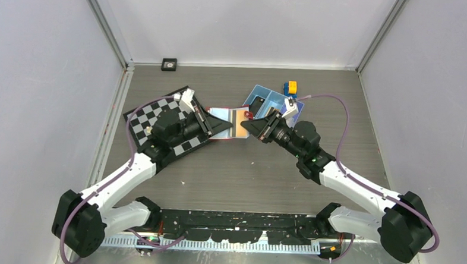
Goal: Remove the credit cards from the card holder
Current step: Remove the credit card from the card holder.
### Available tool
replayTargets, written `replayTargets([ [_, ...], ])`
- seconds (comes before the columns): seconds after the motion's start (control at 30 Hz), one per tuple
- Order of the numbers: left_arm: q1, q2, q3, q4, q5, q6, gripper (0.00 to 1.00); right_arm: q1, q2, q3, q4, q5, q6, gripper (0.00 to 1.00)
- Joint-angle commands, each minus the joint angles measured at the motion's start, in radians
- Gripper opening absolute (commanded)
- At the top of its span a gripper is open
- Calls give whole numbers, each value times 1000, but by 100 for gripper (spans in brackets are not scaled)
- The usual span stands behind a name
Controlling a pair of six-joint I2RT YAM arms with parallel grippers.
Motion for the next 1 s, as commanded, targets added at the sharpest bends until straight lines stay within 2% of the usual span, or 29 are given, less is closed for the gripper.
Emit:
replayTargets([
  [0.0,-29,-4,61,-61,128,28,17,32,-3,94,-127,-95,-94,3],
  [0.07,-25,26,64,-23,155,30,19,30,6,98,-113,-101,-111,3],
  [0.23,-13,89,46,138,229,22,20,22,54,58,51,-133,-155,3],
  [0.4,7,83,16,219,244,3,24,2,118,27,183,-215,-100,3],
  [0.57,24,85,-53,403,272,-69,25,-20,136,-38,288,-225,-48,2],
  [0.8,44,124,-95,606,334,-170,20,-43,169,-49,355,-272,6,6],
  [0.97,47,113,-99,603,343,-160,13,-52,182,-52,383,-297,33,11],
])
